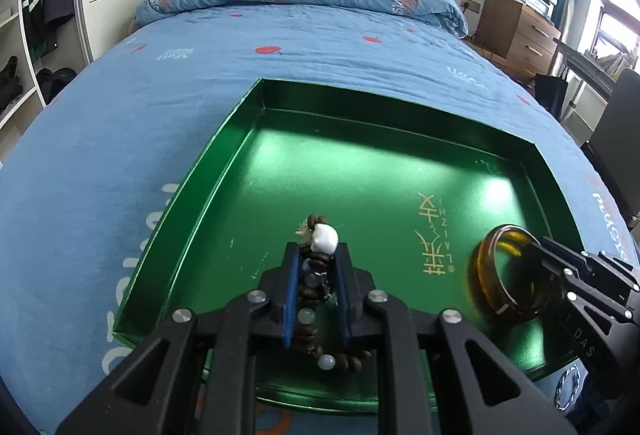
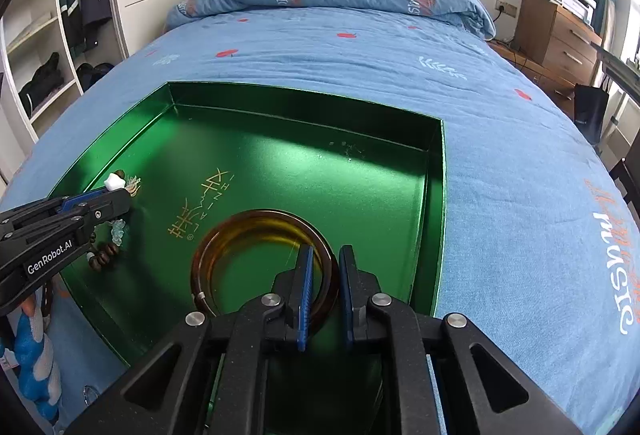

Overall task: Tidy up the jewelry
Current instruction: 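Carry the bracelet and bangle into the green tray and open both tools, then lift both open tools out of the green tray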

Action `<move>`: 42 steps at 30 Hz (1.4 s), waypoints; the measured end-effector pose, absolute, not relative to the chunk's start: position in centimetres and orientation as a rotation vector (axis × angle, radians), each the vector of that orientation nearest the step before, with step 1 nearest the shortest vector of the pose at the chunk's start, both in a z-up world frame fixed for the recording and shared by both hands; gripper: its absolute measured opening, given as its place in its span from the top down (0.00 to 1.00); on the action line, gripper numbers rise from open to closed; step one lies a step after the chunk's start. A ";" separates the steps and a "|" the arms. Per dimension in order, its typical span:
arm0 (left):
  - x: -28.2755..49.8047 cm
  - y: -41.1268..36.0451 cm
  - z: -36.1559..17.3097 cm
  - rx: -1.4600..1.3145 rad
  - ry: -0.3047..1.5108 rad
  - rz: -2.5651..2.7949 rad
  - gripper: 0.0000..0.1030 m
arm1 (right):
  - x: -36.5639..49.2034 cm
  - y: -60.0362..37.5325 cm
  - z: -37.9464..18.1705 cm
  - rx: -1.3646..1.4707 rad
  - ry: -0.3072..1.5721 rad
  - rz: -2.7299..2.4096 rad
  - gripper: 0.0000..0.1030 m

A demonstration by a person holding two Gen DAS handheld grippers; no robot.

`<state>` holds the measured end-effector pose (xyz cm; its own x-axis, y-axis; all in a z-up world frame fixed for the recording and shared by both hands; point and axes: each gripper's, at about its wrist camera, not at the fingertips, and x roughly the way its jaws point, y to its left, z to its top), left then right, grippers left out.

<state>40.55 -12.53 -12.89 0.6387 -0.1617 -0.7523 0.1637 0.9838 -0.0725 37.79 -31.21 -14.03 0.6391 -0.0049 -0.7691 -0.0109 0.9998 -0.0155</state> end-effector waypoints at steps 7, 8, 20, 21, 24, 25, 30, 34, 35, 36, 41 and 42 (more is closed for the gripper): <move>40.2 -12.3 -12.0 -0.002 0.874 -0.216 0.71 | 37.1 -30.8 -12.7 -0.028 0.858 0.011 0.53; 40.1 -12.4 -11.7 0.005 0.868 -0.216 0.70 | 36.7 -30.9 -12.3 -0.019 0.851 0.008 0.53; 36.8 -12.6 -6.5 0.037 0.819 -0.248 0.61 | 31.5 -31.9 -6.1 0.035 0.750 -0.027 0.32; 36.4 -12.6 -6.0 0.037 0.814 -0.253 0.61 | 31.1 -31.8 -5.5 0.037 0.742 -0.027 0.31; 34.8 -12.3 -4.2 0.037 0.789 -0.265 0.60 | 29.4 -31.6 -4.0 0.045 0.712 -0.026 0.31; 34.3 -12.1 -3.8 0.035 0.783 -0.268 0.60 | 28.9 -31.5 -3.5 0.045 0.702 -0.029 0.30; 30.8 -10.4 -1.2 0.016 0.745 -0.268 0.59 | 26.0 -30.8 -1.2 0.052 0.650 -0.034 0.27; 27.7 -8.5 0.1 -0.011 0.720 -0.261 0.59 | 23.2 -30.0 -0.2 0.064 0.621 -0.020 0.27; 27.0 -8.0 0.3 -0.008 0.717 -0.254 0.59 | 22.5 -29.8 0.0 0.070 0.617 -0.011 0.27; 26.1 -7.4 0.6 -0.010 0.713 -0.249 0.59 | 21.8 -29.6 0.1 0.077 0.614 0.003 0.27; 22.8 -4.9 1.3 -0.015 0.707 -0.230 0.59 | 18.3 -28.5 0.7 0.127 0.602 0.069 0.27; 22.1 -4.4 1.2 -0.012 0.707 -0.225 0.59 | 17.7 -28.3 0.7 0.136 0.601 0.077 0.27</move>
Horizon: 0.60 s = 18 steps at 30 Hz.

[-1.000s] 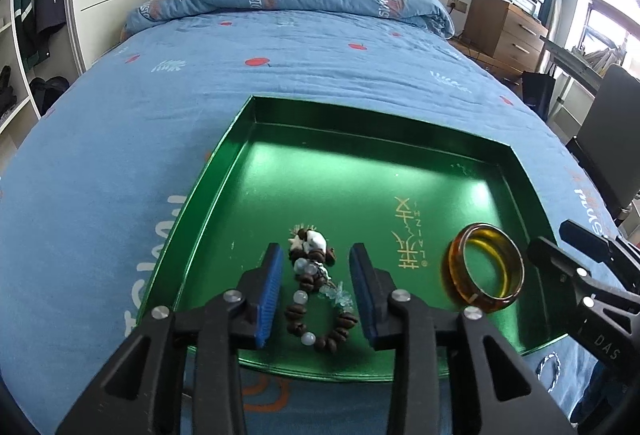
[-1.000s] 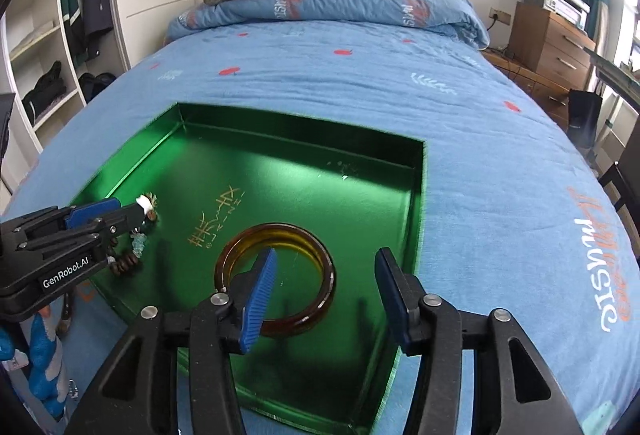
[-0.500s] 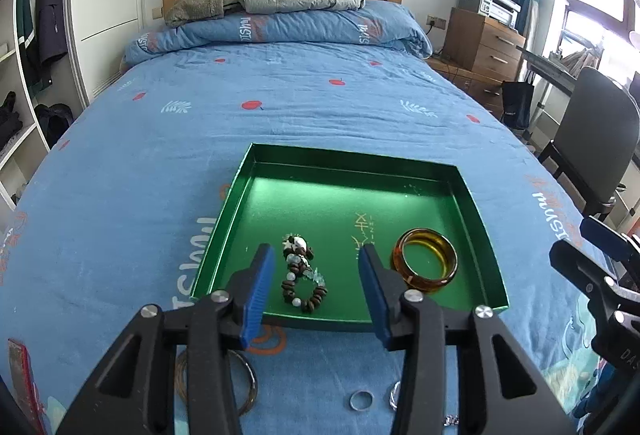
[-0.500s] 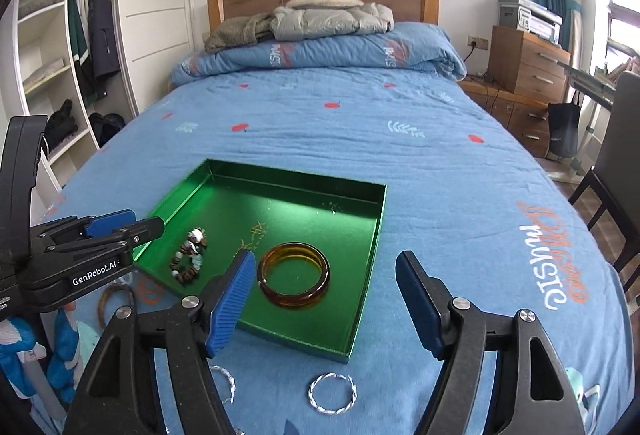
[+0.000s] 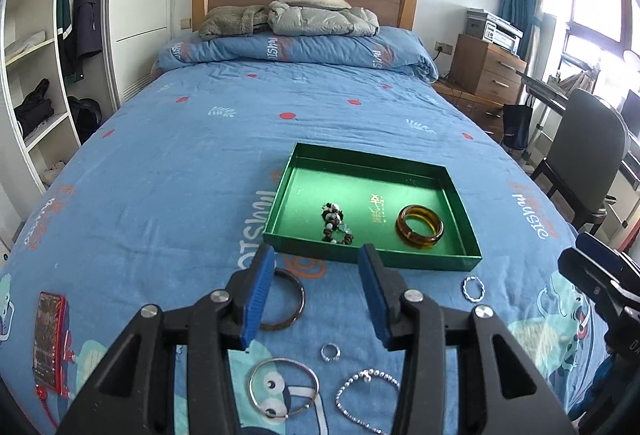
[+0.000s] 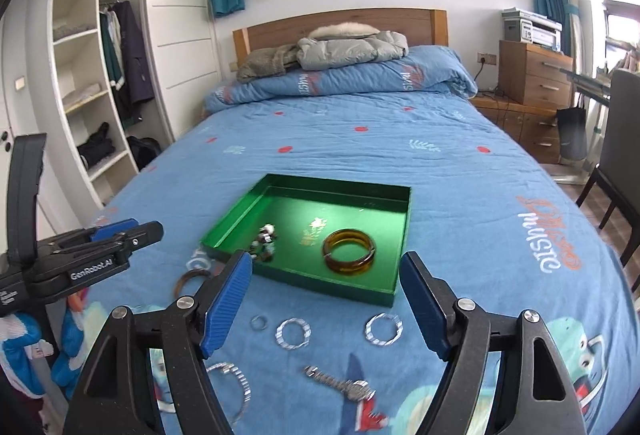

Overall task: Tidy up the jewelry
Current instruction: 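Lift both open tools out of the green tray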

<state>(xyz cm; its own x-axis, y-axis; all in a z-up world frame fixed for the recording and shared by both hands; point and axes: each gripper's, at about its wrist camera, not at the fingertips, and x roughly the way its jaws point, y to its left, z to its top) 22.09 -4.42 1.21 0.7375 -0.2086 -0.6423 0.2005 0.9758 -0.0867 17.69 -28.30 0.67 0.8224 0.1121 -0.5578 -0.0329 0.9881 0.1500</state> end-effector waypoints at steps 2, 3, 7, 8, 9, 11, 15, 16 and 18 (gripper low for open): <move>20.7 -3.5 1.1 -0.007 0.699 -0.213 0.59 | 16.4 -27.8 0.8 0.146 0.595 0.092 0.26; 19.9 -2.9 1.1 -0.005 0.694 -0.203 0.59 | 15.7 -27.6 0.8 0.148 0.593 0.096 0.26; 17.4 -0.5 0.3 -0.001 0.699 -0.161 0.59 | 13.3 -26.7 0.8 0.149 0.583 0.100 0.22; 16.8 0.1 0.1 0.008 0.699 -0.147 0.59 | 12.7 -26.5 0.8 0.143 0.580 0.092 0.22; 16.3 0.6 -0.1 0.013 0.702 -0.141 0.59 | 12.0 -26.2 0.7 0.135 0.575 0.082 0.22; 15.1 1.5 -0.5 0.017 0.709 -0.138 0.59 | 10.8 -25.8 0.6 0.116 0.568 0.060 0.22; 12.9 2.6 -1.3 0.017 0.720 -0.136 0.59 | 8.8 -25.4 -0.1 0.102 0.571 0.032 0.22; 12.5 2.8 -1.4 0.010 0.724 -0.140 0.59 | 8.3 -25.4 -0.3 0.102 0.571 0.024 0.22; 11.4 3.4 -1.8 0.001 0.726 -0.140 0.59 | 7.3 -25.7 -0.6 0.110 0.570 0.014 0.22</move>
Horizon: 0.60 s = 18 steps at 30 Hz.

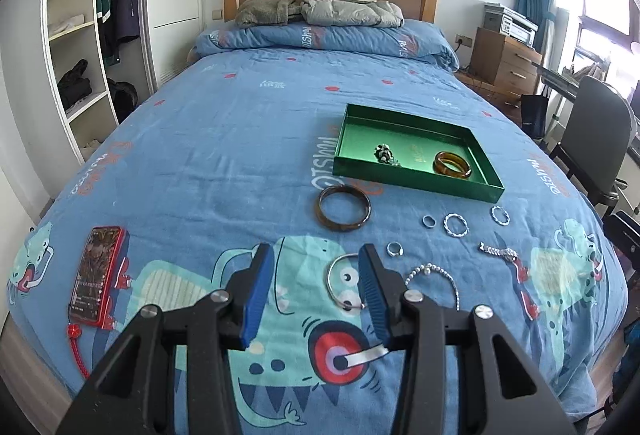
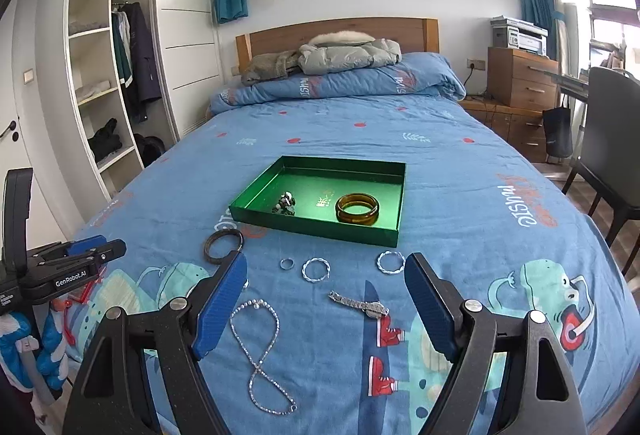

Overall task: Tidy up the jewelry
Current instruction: 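Lift both open tools out of the green tray, then grasp the silver bead necklace with the left tool while the right tool grasps the silver watch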

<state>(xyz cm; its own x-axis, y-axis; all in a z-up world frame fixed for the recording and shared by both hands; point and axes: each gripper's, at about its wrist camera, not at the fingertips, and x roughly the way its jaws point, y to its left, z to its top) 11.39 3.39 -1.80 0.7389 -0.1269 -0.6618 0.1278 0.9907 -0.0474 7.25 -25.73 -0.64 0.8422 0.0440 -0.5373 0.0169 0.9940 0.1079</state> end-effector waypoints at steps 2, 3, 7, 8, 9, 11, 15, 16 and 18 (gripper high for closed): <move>10.6 3.8 -2.1 -0.001 0.722 -0.132 0.59 | 6.3 -26.1 -1.0 0.120 0.569 0.020 0.24; 10.1 4.1 -2.3 0.000 0.723 -0.126 0.59 | 5.9 -26.2 -1.2 0.120 0.571 0.020 0.26; 8.9 4.6 -2.8 -0.009 0.729 -0.121 0.59 | 4.7 -26.8 -1.7 0.130 0.571 0.022 0.32; 8.6 4.6 -2.9 -0.012 0.735 -0.124 0.59 | 4.5 -27.0 -1.8 0.130 0.571 0.024 0.32; 8.3 4.4 -3.1 -0.014 0.741 -0.127 0.59 | 4.4 -27.1 -2.0 0.129 0.573 0.023 0.32; 8.0 3.9 -3.4 -0.021 0.752 -0.136 0.59 | 4.3 -27.5 -2.2 0.133 0.571 0.026 0.36; 7.7 2.0 -4.3 -0.034 0.777 -0.159 0.59 | 4.1 -28.5 -2.9 0.146 0.574 0.034 0.41; 7.7 1.6 -4.6 -0.036 0.784 -0.168 0.59 | 4.1 -28.8 -3.1 0.146 0.575 0.036 0.41; 7.7 -0.1 -5.3 -0.039 0.804 -0.201 0.59 | 4.2 -29.2 -3.6 0.142 0.582 0.044 0.43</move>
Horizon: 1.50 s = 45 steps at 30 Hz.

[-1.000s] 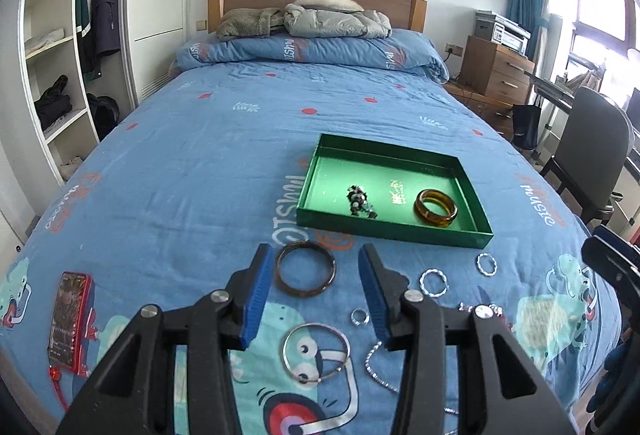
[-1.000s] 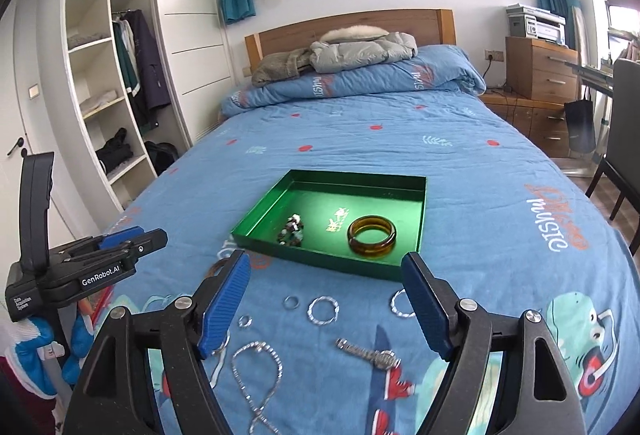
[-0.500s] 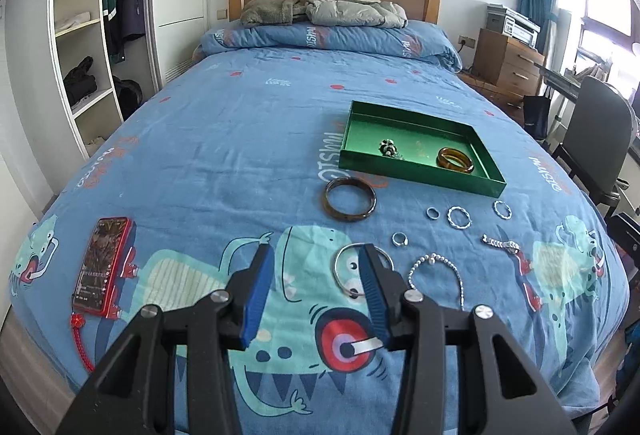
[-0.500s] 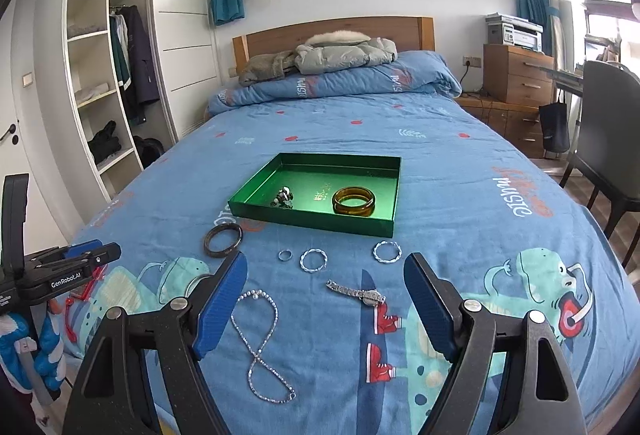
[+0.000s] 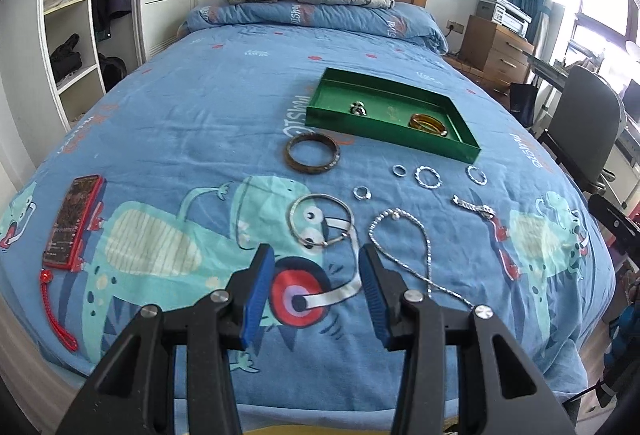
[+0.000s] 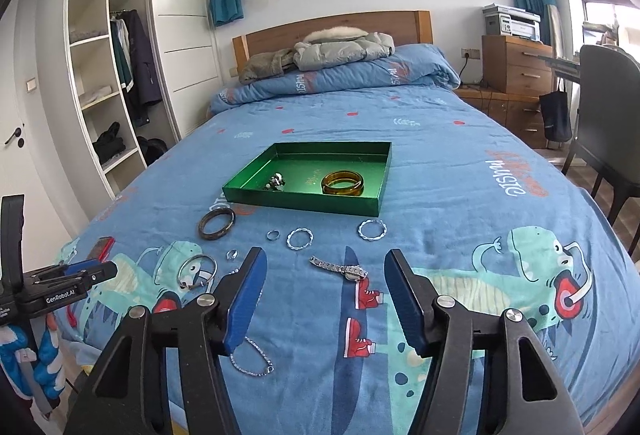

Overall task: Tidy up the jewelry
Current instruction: 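Grasp the silver bead necklace with the left tool while the right tool grasps the silver watch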

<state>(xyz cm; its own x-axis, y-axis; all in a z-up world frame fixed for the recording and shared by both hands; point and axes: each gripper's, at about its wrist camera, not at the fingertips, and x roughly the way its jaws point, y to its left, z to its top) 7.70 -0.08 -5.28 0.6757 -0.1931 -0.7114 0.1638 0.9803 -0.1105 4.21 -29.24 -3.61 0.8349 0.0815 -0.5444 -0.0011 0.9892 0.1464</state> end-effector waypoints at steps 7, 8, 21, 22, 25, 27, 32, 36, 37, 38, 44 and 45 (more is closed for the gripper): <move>8.2 -5.4 -8.9 -0.072 0.905 -0.289 0.59 | 4.7 -31.6 -5.7 0.140 0.621 0.078 0.47; 8.4 -6.2 -9.5 -0.071 0.919 -0.289 0.59 | 4.7 -31.9 -5.9 0.137 0.626 0.083 0.47; 10.6 -11.0 -14.0 -0.081 1.029 -0.262 0.59 | 7.4 -34.9 -8.5 0.094 0.687 0.173 0.47; 10.7 -11.1 -14.1 -0.078 1.029 -0.255 0.59 | 7.8 -35.0 -8.8 0.087 0.694 0.186 0.47; 11.4 -11.6 -14.6 -0.069 1.030 -0.233 0.59 | 9.1 -34.8 -9.8 0.052 0.718 0.221 0.47; 11.7 -11.8 -14.7 -0.061 1.025 -0.219 0.59 | 10.0 -34.6 -10.5 0.027 0.732 0.248 0.47; 11.9 -12.3 -14.9 -0.041 1.018 -0.199 0.61 | 13.1 -33.4 -12.4 -0.053 0.773 0.328 0.49; 12.4 -12.5 -15.0 -0.021 1.015 -0.194 0.69 | 15.4 -32.2 -13.9 -0.104 0.807 0.392 0.49; 12.6 -12.6 -15.0 -0.021 1.015 -0.193 0.73 | 16.0 -32.0 -14.2 -0.111 0.814 0.403 0.49; 12.8 -12.6 -15.0 -0.021 1.016 -0.192 0.77 | 16.5 -31.8 -14.6 -0.121 0.819 0.412 0.49; 13.5 -12.7 -15.1 -0.019 1.013 -0.192 0.89 | 18.7 -30.6 -15.4 -0.154 0.835 0.459 0.51; 13.6 -12.7 -15.1 -0.020 1.012 -0.192 0.90 | 18.9 -30.4 -15.5 -0.167 0.837 0.472 0.52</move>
